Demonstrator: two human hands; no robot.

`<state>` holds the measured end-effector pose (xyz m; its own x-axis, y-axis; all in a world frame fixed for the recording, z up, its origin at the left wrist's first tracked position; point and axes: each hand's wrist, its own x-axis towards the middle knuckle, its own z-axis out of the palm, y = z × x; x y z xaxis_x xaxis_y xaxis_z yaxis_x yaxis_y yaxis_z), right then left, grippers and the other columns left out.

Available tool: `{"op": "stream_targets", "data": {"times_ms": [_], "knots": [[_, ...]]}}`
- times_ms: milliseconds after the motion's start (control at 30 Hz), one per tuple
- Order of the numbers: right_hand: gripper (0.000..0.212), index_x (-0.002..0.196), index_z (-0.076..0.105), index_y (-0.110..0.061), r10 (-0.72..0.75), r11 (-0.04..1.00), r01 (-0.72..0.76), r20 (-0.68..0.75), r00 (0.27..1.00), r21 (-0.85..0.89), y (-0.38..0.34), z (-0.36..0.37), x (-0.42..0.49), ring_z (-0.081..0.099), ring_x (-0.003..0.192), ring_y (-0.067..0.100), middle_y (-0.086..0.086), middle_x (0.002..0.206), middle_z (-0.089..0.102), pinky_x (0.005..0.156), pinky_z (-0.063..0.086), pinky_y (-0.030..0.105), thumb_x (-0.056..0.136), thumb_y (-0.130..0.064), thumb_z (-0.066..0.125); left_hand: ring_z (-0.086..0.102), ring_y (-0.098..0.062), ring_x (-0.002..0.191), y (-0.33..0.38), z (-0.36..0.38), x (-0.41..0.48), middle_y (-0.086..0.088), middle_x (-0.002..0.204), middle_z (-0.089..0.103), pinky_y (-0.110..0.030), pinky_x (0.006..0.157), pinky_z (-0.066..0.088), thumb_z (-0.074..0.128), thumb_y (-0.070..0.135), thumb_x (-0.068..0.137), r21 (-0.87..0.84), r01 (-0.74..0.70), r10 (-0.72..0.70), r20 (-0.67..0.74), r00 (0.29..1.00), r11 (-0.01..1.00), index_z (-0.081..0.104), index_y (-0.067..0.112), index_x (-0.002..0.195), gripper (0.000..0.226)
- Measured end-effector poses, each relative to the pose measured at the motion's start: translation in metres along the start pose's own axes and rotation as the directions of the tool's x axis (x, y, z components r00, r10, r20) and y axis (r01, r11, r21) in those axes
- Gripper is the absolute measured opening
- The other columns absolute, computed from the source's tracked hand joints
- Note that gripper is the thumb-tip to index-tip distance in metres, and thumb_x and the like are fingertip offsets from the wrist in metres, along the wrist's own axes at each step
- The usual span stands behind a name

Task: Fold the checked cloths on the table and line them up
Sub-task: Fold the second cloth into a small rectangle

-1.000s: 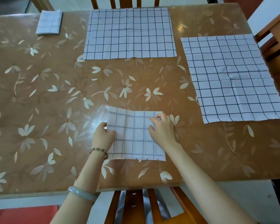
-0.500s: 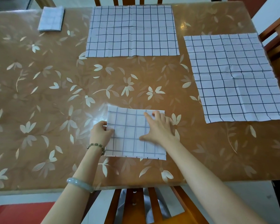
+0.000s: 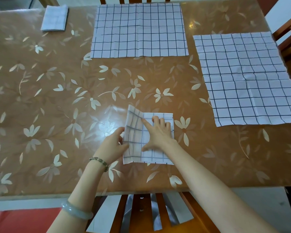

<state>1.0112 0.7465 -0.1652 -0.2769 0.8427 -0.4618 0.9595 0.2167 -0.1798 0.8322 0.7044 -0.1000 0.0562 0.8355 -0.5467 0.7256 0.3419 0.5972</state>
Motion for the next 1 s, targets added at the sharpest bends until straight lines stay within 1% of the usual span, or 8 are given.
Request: {"op": "stream_targets", "data": {"times_ms": [133, 200, 300, 333, 400, 533, 867, 1000], "knots": [[0.1, 0.141, 0.025, -0.034, -0.019, 0.998, 0.02, -0.015, 1.0, 0.062, 0.006, -0.006, -0.002, 0.03, 0.116, 0.029, 0.007, 0.127, 0.029, 0.094, 0.027, 0.04, 0.059, -0.061, 0.074, 0.061, -0.015, 0.063, 0.034, 0.02, -0.009, -0.004, 0.069, 0.058, -0.021, 0.063, 0.052, 0.056, 0.011, 0.087, -0.026, -0.111, 0.11, -0.035, 0.993, 0.993, 0.046, 0.033, 0.128, 0.048], [0.079, 0.135, 0.037, -0.032, -0.028, 0.952, 0.007, 0.064, 0.998, 0.306, 0.018, -0.011, 0.0, 0.034, 0.118, 0.026, 0.003, 0.129, 0.036, 0.099, 0.03, 0.039, 0.066, -0.05, 0.07, 0.059, -0.009, 0.059, 0.048, 0.035, -0.007, 0.002, 0.066, 0.055, -0.018, 0.059, 0.049, 0.055, 0.01, 0.088, -0.026, -0.144, 0.142, -0.05, 0.989, 0.989, 0.044, 0.029, 0.13, 0.048], [0.045, 0.117, 0.06, -0.031, 0.143, 0.643, -0.042, -0.066, 0.987, 0.765, 0.041, -0.017, -0.002, 0.058, 0.1, 0.018, -0.002, 0.111, 0.063, 0.092, 0.047, 0.043, 0.074, -0.023, 0.057, 0.061, -0.027, 0.081, 0.066, 0.06, -0.001, -0.001, 0.084, 0.054, -0.035, 0.07, 0.049, 0.049, 0.007, 0.087, 0.107, -0.171, 0.178, -0.062, 0.982, 0.979, 0.034, 0.018, 0.139, 0.056], [0.04, 0.116, 0.064, -0.024, 0.243, 0.636, -0.041, -0.15, 0.958, 0.77, 0.05, -0.017, -0.005, 0.059, 0.097, 0.019, 0.0, 0.105, 0.065, 0.09, 0.048, 0.042, 0.079, -0.012, 0.053, 0.06, -0.03, 0.083, 0.07, 0.07, 0.0, -0.004, 0.089, 0.053, -0.035, 0.068, 0.046, 0.047, 0.005, 0.087, 0.155, -0.178, 0.19, -0.064, 0.98, 0.972, 0.031, 0.016, 0.14, 0.057], [0.035, 0.115, 0.066, -0.012, 0.33, 0.78, -0.078, -0.302, 0.894, 0.621, 0.07, -0.012, -0.009, 0.053, 0.1, 0.025, 0.007, 0.104, 0.06, 0.091, 0.044, 0.041, 0.086, -0.003, 0.049, 0.059, -0.033, 0.087, 0.079, 0.089, 0.002, -0.01, 0.101, 0.055, -0.034, 0.064, 0.04, 0.044, 0.002, 0.088, 0.22, -0.168, 0.186, -0.063, 0.981, 0.961, 0.025, 0.012, 0.142, 0.059], [0.032, 0.118, 0.065, -0.014, 0.315, 0.896, -0.18, -0.295, 0.902, 0.405, 0.087, -0.002, -0.011, 0.044, 0.101, 0.029, 0.01, 0.108, 0.051, 0.091, 0.037, 0.039, 0.089, -0.015, 0.053, 0.06, -0.035, 0.097, 0.089, 0.119, 0.011, -0.015, 0.119, 0.052, -0.032, 0.065, 0.036, 0.043, 0.004, 0.093, 0.349, -0.114, 0.135, -0.036, 0.99, 0.93, 0.016, 0.005, 0.146, 0.06], [0.027, 0.11, 0.067, -0.038, 0.442, 0.747, -0.276, -0.143, 0.886, 0.605, 0.094, -0.01, -0.005, 0.045, 0.111, 0.025, -0.003, 0.102, 0.042, 0.098, 0.028, 0.037, 0.085, -0.028, 0.063, 0.062, -0.03, 0.1, 0.088, 0.151, 0.026, -0.013, 0.128, 0.048, -0.028, 0.065, 0.035, 0.038, 0.005, 0.095, 0.369, -0.06, 0.077, -0.032, 0.996, 0.928, 0.008, 0.001, 0.149, 0.062], [0.028, 0.103, 0.069, -0.039, 0.483, 0.64, -0.313, -0.051, 0.874, 0.702, 0.094, -0.017, -0.002, 0.041, 0.117, 0.025, 0.0, 0.116, 0.048, 0.103, 0.025, 0.04, 0.085, -0.025, 0.052, 0.063, -0.027, 0.097, 0.084, 0.154, 0.029, -0.012, 0.128, 0.048, -0.027, 0.064, 0.036, 0.041, 0.01, 0.097, 0.385, -0.072, 0.092, -0.033, 0.995, 0.92, 0.005, 0.0, 0.149, 0.064]]}}
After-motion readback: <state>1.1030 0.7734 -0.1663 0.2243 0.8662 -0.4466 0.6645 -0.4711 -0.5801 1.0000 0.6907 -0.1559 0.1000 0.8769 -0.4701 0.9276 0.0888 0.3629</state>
